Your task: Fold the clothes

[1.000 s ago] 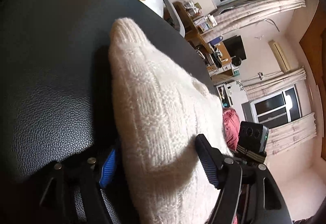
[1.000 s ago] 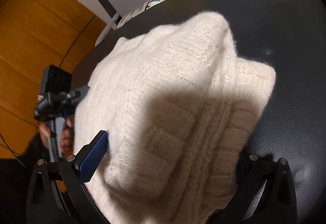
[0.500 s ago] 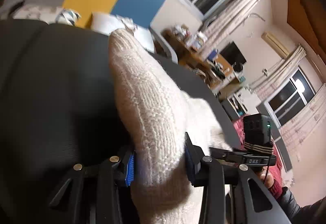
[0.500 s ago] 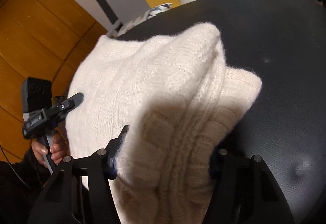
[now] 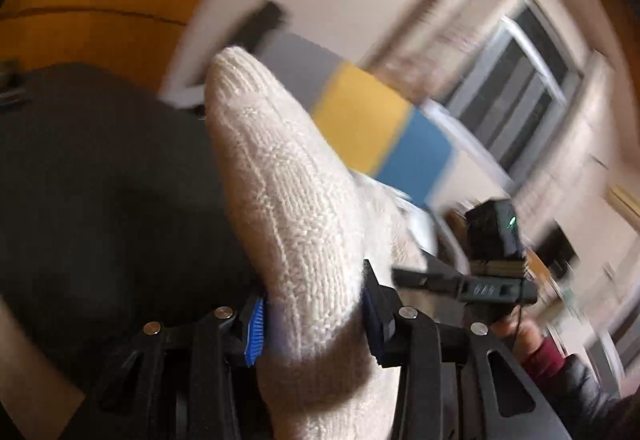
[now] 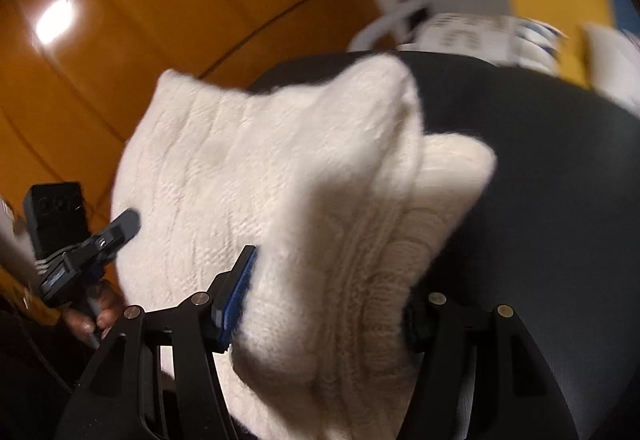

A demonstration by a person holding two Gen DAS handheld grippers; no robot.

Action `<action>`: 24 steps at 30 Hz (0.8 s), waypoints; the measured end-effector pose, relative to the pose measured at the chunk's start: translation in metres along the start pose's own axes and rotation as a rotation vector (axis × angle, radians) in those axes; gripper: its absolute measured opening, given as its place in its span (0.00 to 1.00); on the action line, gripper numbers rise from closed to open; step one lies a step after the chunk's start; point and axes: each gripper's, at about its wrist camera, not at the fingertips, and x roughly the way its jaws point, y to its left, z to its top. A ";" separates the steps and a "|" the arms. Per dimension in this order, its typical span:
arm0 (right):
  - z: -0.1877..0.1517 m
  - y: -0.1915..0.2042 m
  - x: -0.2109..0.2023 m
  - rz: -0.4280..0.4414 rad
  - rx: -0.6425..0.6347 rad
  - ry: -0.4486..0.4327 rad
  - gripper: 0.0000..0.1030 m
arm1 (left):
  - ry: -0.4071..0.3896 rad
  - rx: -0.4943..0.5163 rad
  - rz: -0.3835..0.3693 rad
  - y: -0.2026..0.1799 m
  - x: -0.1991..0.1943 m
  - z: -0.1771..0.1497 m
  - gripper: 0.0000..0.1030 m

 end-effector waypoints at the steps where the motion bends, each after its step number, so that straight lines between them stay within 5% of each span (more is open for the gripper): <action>1: 0.018 0.004 0.020 0.000 -0.024 0.036 0.61 | 0.005 -0.032 0.041 0.017 0.003 0.001 0.39; 5: 0.067 0.016 0.107 -0.100 -0.097 0.178 0.62 | 0.051 -0.132 0.174 0.079 0.022 0.003 0.41; 7: 0.073 0.012 0.137 -0.166 -0.102 0.220 0.77 | 0.080 -0.197 0.172 0.100 0.023 0.004 0.44; 9: 0.076 0.001 0.145 -0.178 -0.049 0.207 0.93 | 0.107 -0.261 0.147 0.116 0.020 0.005 0.47; 11: 0.077 -0.002 0.137 -0.204 -0.044 0.176 0.93 | 0.127 -0.307 0.131 0.130 0.015 0.006 0.47; 15: 0.078 0.033 0.096 -0.340 -0.234 0.032 0.93 | 0.035 -0.208 0.191 0.119 -0.012 0.016 0.45; 19: 0.068 0.084 0.085 -0.198 -0.418 0.030 0.93 | -0.077 -0.111 0.184 0.105 -0.027 0.029 0.45; 22: 0.058 0.105 0.119 -0.187 -0.531 0.131 0.93 | -0.042 -0.056 0.178 0.112 -0.006 0.040 0.45; 24: 0.051 0.119 0.142 -0.178 -0.606 0.199 0.93 | 0.057 -0.069 0.205 0.118 0.028 0.042 0.45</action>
